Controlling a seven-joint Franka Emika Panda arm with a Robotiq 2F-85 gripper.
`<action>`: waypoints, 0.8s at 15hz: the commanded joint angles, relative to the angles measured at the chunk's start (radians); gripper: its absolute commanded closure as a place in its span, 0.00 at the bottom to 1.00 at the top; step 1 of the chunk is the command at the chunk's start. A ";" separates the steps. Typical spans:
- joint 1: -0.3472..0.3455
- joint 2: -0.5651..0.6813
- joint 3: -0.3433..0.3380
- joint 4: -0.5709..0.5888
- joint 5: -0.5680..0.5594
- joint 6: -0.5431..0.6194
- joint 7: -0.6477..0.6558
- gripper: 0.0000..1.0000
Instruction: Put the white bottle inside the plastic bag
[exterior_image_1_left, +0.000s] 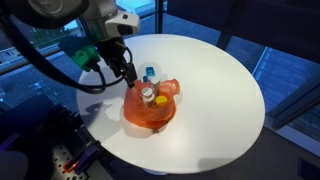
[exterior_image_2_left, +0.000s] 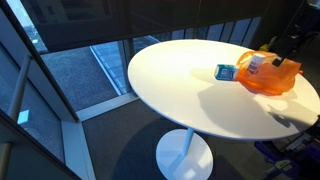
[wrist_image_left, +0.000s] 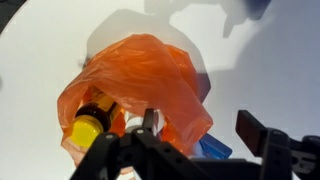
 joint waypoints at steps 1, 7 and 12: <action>-0.027 -0.051 0.052 0.045 -0.081 -0.085 0.151 0.00; 0.007 -0.093 0.111 0.159 -0.050 -0.351 0.257 0.00; 0.065 -0.154 0.096 0.224 0.070 -0.523 0.157 0.00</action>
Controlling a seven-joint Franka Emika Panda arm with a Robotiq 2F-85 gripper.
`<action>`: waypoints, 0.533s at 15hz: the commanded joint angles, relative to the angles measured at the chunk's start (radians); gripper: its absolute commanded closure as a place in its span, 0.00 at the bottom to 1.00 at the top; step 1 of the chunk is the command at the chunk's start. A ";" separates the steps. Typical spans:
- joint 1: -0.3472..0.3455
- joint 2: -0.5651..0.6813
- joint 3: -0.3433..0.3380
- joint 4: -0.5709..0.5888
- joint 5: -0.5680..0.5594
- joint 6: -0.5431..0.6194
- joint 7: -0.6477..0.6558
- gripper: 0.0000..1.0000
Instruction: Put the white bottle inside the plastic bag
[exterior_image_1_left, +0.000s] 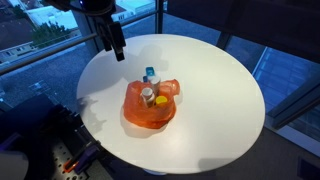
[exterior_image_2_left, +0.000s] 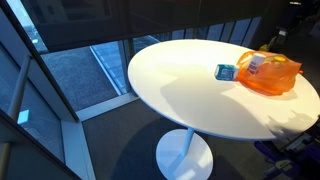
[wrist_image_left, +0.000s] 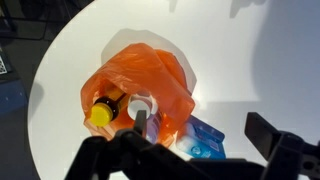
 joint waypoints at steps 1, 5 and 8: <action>0.033 -0.055 -0.019 0.050 0.091 -0.111 -0.089 0.00; 0.041 -0.083 -0.028 0.127 0.148 -0.201 -0.139 0.00; 0.035 -0.078 -0.026 0.199 0.152 -0.266 -0.122 0.00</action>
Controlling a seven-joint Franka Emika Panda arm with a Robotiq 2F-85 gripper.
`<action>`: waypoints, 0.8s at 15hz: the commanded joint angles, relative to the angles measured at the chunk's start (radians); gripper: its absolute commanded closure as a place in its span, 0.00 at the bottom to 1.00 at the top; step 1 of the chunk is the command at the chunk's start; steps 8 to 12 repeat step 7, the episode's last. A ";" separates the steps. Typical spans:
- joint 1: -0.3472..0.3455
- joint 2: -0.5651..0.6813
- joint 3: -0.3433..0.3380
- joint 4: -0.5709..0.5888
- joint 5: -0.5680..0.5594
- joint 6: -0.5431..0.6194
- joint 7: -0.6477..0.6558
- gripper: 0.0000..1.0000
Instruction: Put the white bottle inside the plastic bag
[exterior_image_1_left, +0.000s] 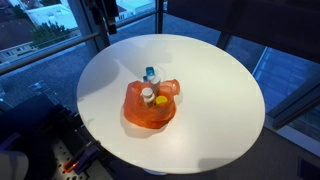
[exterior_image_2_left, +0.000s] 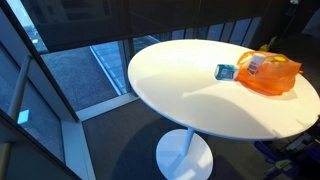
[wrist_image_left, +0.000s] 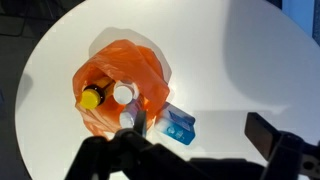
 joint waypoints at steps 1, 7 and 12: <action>0.000 0.010 -0.010 0.095 0.023 -0.093 -0.010 0.00; 0.000 0.006 -0.001 0.046 0.004 -0.048 0.000 0.00; 0.000 0.006 -0.001 0.046 0.004 -0.048 0.000 0.00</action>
